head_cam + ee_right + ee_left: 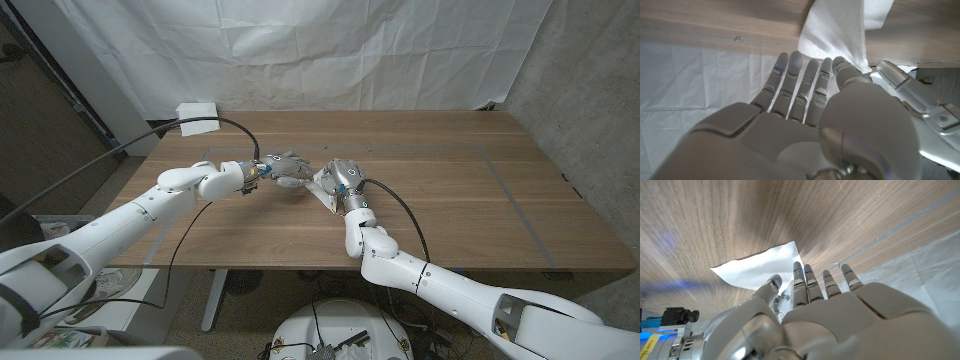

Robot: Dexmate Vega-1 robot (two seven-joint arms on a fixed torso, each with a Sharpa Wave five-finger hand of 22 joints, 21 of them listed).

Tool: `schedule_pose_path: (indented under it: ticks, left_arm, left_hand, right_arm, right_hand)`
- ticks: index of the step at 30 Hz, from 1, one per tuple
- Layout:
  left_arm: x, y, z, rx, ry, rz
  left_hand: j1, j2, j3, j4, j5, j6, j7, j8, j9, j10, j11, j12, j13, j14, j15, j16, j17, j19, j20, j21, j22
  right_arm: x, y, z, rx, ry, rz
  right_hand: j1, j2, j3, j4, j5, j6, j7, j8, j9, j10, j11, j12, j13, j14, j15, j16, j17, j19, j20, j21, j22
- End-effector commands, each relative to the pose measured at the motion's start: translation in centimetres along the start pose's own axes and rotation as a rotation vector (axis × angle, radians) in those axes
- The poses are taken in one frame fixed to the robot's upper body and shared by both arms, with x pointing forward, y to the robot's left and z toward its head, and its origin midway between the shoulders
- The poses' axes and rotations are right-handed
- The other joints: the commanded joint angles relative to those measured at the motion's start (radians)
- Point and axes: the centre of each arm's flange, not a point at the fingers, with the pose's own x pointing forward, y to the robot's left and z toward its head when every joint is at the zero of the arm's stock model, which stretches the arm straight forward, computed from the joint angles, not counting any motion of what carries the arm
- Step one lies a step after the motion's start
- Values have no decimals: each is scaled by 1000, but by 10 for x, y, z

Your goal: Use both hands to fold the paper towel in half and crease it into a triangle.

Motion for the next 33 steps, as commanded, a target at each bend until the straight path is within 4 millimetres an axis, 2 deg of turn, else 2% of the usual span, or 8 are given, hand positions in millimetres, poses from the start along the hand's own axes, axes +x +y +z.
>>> schedule_pose_path:
  ticks: [1,7,11,19,24,28,31,33]
  left_arm:
    - [2,-5,0,6,-2,-8]
    - [3,-6,0,4,-4,-4]
    - [2,-6,-1,3,0,-1]
    - [2,-9,-4,0,10,8]
    - [5,-11,-5,-5,3,5]
    - [6,-12,-5,-6,4,5]
    - [5,-11,-6,-2,8,3]
    - [5,-12,-8,-3,14,2]
  left_hand:
    - [-4,11,3,4,0,-3,0,-1,3,-7,-1,-6,6,-4,-2,-5,3,-71,2,3,1]
    - [-5,12,3,5,0,-5,0,-1,3,-8,0,-7,6,-5,-2,-6,3,-72,2,3,1]
    - [-6,13,3,6,-1,-5,1,0,4,-10,0,-7,6,-5,-2,-6,3,-72,3,3,1]
    - [-13,20,5,16,-1,-7,7,0,4,-12,-4,-8,6,-6,-1,-5,6,-72,5,3,1]
    - [-17,20,7,23,-1,-11,22,0,4,-16,-4,-9,6,-7,0,-6,7,-73,6,3,1]
    - [-20,20,9,27,-2,-11,32,0,4,-17,-2,-9,6,-7,0,-6,7,-73,7,3,2]
    - [-22,20,9,29,-2,-16,29,-1,4,-18,-2,-9,6,-7,0,-6,8,-73,7,3,2]
    - [-22,20,10,29,-2,-19,29,-2,4,-18,-3,-9,6,-7,0,-7,7,-73,7,4,2]
  right_arm:
    - [-7,-11,-3,-66,-13,-65]
    - [-10,-11,-6,-77,-35,-50]
    - [-11,-7,-6,-93,-68,-4]
    - [-13,-3,-8,-86,-84,56]
    - [-14,-3,-9,-123,-103,59]
    - [-17,-1,-8,-146,-102,43]
    - [-18,2,-4,-170,-115,46]
    - [-18,3,-2,-176,-126,56]
  right_hand:
    - [34,1,-17,5,-40,103,20,40,10,54,-17,36,18,18,-150,33,-13,18,-11,17,0]
    - [55,-3,-36,8,-56,168,37,58,8,141,-13,67,5,41,-155,66,-19,42,-24,32,0]
    - [72,4,-36,7,-54,185,38,57,2,150,-16,65,-8,47,-160,76,-20,56,-36,38,0]
    - [51,52,-16,30,-63,141,48,13,-14,96,-4,41,-21,20,-149,50,-6,29,-33,36,-1]
    - [143,93,20,-7,-59,102,20,-18,-14,38,-31,38,3,-16,-165,55,8,14,-57,44,0]
    - [232,123,53,-12,-60,90,-9,-23,-10,34,-62,42,3,-23,-169,55,21,0,-99,55,3]
    - [300,125,79,-12,-63,89,-43,-23,-6,41,-89,48,2,-24,-171,50,45,-9,-134,74,8]
    - [322,121,85,-11,-64,75,-52,-28,-5,45,-89,47,-5,-23,-172,45,52,-5,-155,86,9]
